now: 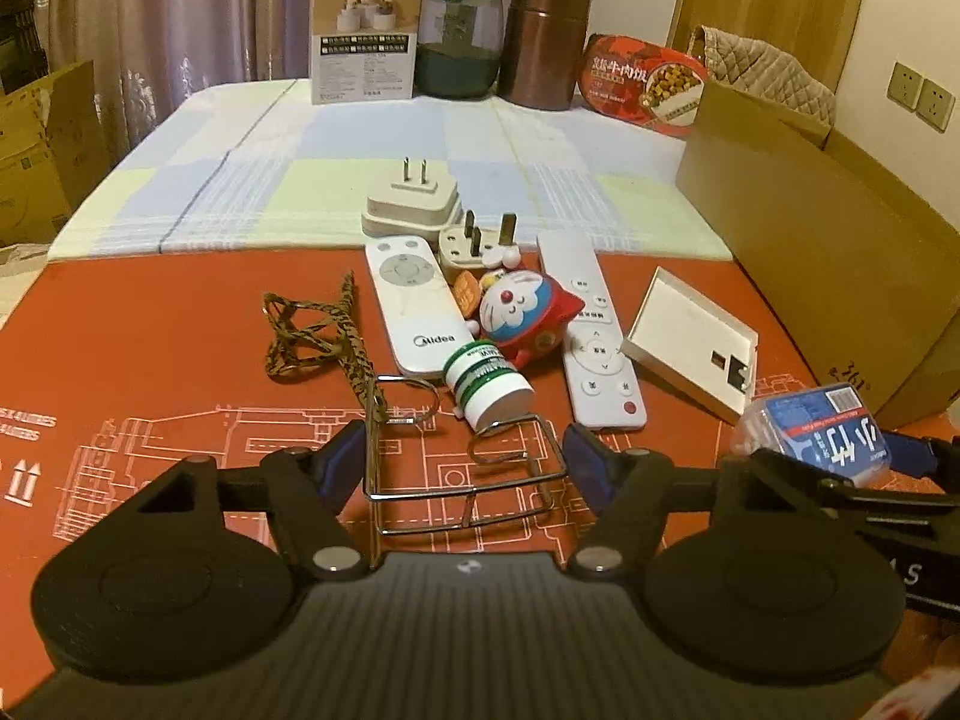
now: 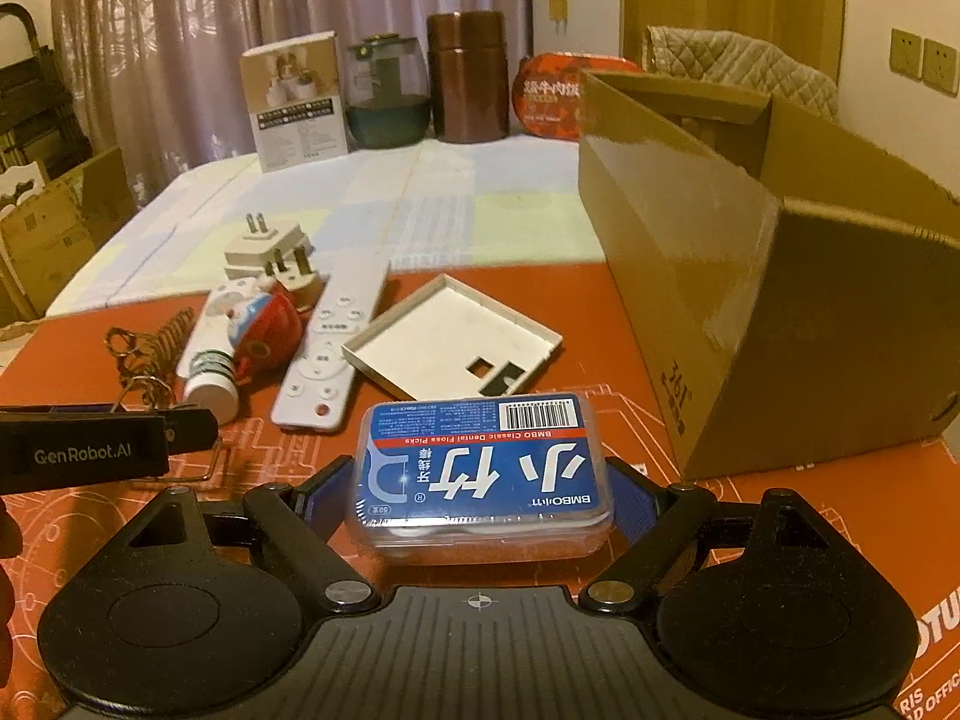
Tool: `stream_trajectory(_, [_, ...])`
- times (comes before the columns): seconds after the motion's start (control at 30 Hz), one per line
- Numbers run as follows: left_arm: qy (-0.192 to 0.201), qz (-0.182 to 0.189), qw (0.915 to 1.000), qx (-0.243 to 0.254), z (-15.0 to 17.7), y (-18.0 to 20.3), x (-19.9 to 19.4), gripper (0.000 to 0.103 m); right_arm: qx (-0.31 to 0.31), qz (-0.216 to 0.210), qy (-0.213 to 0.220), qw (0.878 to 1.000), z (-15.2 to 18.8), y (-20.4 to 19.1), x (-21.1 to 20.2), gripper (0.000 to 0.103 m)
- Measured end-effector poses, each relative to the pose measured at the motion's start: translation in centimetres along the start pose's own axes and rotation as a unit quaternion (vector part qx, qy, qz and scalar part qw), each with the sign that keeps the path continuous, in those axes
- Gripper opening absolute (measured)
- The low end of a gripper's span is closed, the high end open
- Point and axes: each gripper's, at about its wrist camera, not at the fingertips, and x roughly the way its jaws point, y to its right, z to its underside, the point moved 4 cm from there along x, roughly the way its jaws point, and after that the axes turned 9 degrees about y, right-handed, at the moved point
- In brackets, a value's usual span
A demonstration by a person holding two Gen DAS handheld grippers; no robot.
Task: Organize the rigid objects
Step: 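Carry the floss box into the cardboard box with the right tool while the left tool grasps the wire holder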
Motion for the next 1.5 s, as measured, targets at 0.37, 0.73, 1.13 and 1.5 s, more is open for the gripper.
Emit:
stream_trajectory(0.37, [0.038,0.002,0.9993,-0.005,-3.0,0.1,-4.7,0.066,-0.013,-0.003,0.053,0.998,-2.9,-0.9,-3.4,0.083])
stream_trajectory(0.73, [0.094,0.062,0.9937,0.006,-9.1,4.4,-9.7,0.066,-0.001,0.008,0.115,0.993,-8.5,1.2,-7.7,0.083])
stream_trajectory(1.13, [0.107,0.167,0.9790,0.047,-13.9,17.5,-7.3,0.066,0.039,0.070,0.125,0.989,-16.5,15.0,-9.9,0.083])
stream_trajectory(1.5, [0.064,0.221,0.9637,0.136,-12.0,26.6,-0.6,0.066,0.073,0.090,0.081,0.990,-13.7,22.6,-8.2,0.083])
